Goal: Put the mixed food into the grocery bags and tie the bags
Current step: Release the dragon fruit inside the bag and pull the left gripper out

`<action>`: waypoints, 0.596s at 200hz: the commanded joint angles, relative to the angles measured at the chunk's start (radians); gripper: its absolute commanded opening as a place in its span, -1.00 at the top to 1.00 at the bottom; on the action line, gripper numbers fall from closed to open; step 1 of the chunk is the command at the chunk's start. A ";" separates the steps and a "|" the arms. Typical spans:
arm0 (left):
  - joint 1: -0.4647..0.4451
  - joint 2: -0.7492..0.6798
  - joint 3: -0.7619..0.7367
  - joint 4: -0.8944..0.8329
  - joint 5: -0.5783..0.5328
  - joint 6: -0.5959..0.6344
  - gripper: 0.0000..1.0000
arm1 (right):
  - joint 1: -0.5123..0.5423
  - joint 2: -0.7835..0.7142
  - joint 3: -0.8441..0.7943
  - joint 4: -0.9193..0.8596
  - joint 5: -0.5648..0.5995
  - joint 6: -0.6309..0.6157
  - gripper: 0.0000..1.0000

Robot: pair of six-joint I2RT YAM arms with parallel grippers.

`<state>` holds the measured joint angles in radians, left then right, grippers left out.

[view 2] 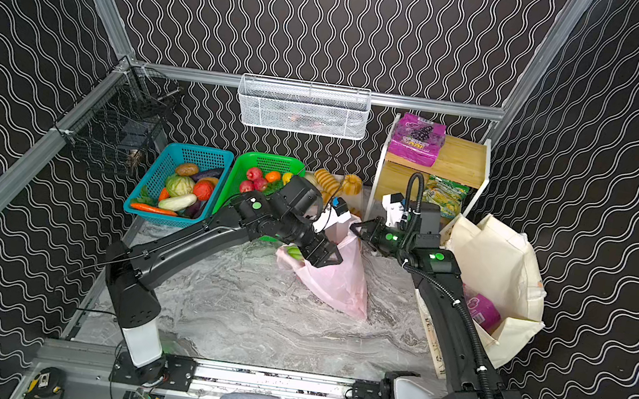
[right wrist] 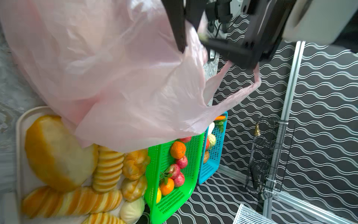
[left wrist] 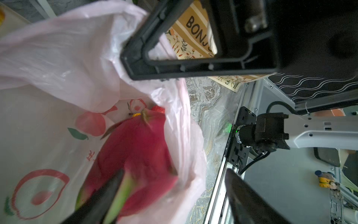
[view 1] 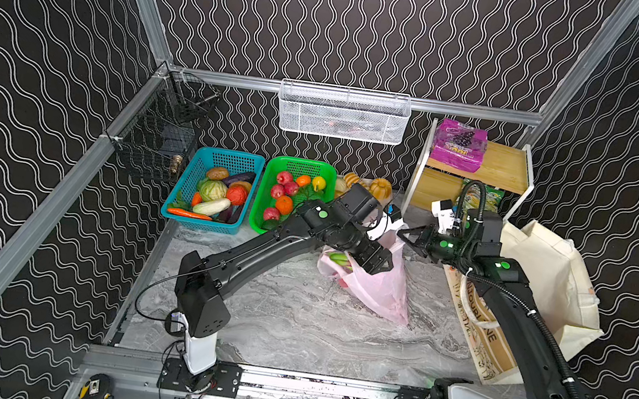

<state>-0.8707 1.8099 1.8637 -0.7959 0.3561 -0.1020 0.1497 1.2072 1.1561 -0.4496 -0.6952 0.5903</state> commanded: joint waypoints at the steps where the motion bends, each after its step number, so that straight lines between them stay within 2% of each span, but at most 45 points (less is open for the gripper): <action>1: 0.000 0.013 0.008 0.005 -0.048 0.012 -0.97 | 0.001 -0.008 -0.004 0.039 -0.076 -0.007 1.00; 31: -0.006 0.053 0.028 -0.022 0.066 0.036 -0.97 | -0.002 -0.034 -0.023 0.068 -0.001 0.041 1.00; 54: -0.029 0.071 0.016 -0.036 0.042 0.029 -0.97 | -0.004 -0.036 -0.065 0.181 -0.053 0.144 1.00; 63: -0.040 0.082 0.014 -0.052 0.032 0.024 -0.97 | -0.006 -0.040 -0.082 0.205 -0.039 0.177 1.00; 73: -0.053 0.089 0.014 -0.070 0.022 0.020 -0.97 | -0.007 -0.050 -0.090 0.175 0.040 0.178 1.00; 103: -0.074 0.056 -0.065 -0.079 -0.027 -0.006 -0.85 | -0.014 -0.077 -0.072 -0.004 0.404 0.109 1.00; 119: -0.084 0.039 -0.127 -0.111 -0.061 0.017 -0.86 | -0.027 -0.110 -0.089 0.015 0.488 0.099 1.00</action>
<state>-0.9466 1.8717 1.7966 -0.8520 0.3492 -0.0986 0.1368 1.1320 1.0737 -0.3973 -0.4637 0.7132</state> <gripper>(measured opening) 0.926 0.034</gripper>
